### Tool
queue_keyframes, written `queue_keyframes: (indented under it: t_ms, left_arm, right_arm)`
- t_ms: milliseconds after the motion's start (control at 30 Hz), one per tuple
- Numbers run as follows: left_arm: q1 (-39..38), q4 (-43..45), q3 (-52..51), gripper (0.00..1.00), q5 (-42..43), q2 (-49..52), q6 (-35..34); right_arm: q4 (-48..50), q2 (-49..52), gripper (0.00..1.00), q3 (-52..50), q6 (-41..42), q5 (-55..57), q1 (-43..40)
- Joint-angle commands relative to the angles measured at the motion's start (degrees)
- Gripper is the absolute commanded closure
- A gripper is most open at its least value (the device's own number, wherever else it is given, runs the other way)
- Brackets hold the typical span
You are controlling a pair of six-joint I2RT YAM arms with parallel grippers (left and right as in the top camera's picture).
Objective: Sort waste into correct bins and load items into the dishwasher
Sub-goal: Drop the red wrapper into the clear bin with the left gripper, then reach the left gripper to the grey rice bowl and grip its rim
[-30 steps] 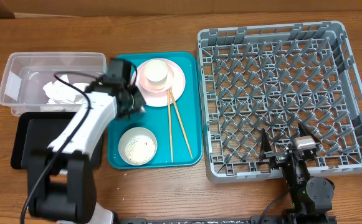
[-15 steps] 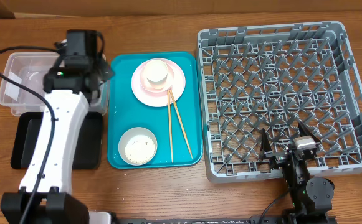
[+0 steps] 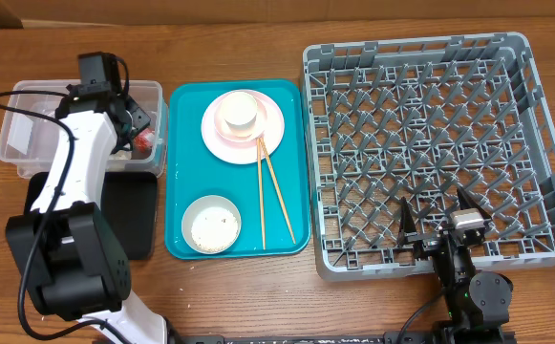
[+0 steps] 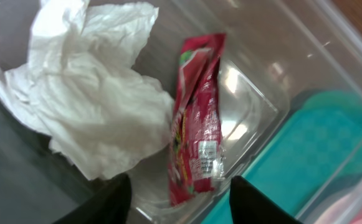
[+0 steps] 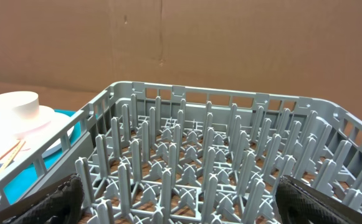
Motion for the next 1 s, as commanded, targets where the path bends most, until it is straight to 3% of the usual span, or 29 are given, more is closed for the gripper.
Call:
queue_keyframes:
  t_ms: [0, 100, 233, 433, 667, 967]
  left_arm:
    - [0.6, 0.8, 1.4, 0.4, 4.3, -1.4, 3.2]
    - [0.5, -0.8, 3.5, 0.36, 4.3, -3.4, 3.9]
    - [-0.5, -5.6, 6.4, 0.39, 5.9, -7.1, 4.6]
    - [-5.3, -17.9, 7.3, 0.5, 19.3, -13.3, 6.3]
    - [-19.3, -30.1, 5.1, 0.56, 19.6, -14.0, 12.5]
    - [-36.1, -35.8, 2.3, 0.57, 14.1, -14.0, 10.4]
  right_arm:
    - [0.4, -0.7, 0.0, -0.6, 0.0, 0.0, -0.2]
    - [0.4, -0.7, 0.0, -0.6, 0.0, 0.0, -0.2]
    - [0.4, -0.7, 0.0, -0.6, 0.0, 0.0, -0.2]
    - [0.4, -0.7, 0.0, -0.6, 0.0, 0.0, -0.2]
    - [0.4, -0.7, 0.0, -0.6, 0.0, 0.0, -0.2]
    - [0.4, -0.7, 0.0, -0.6, 0.0, 0.0, -0.2]
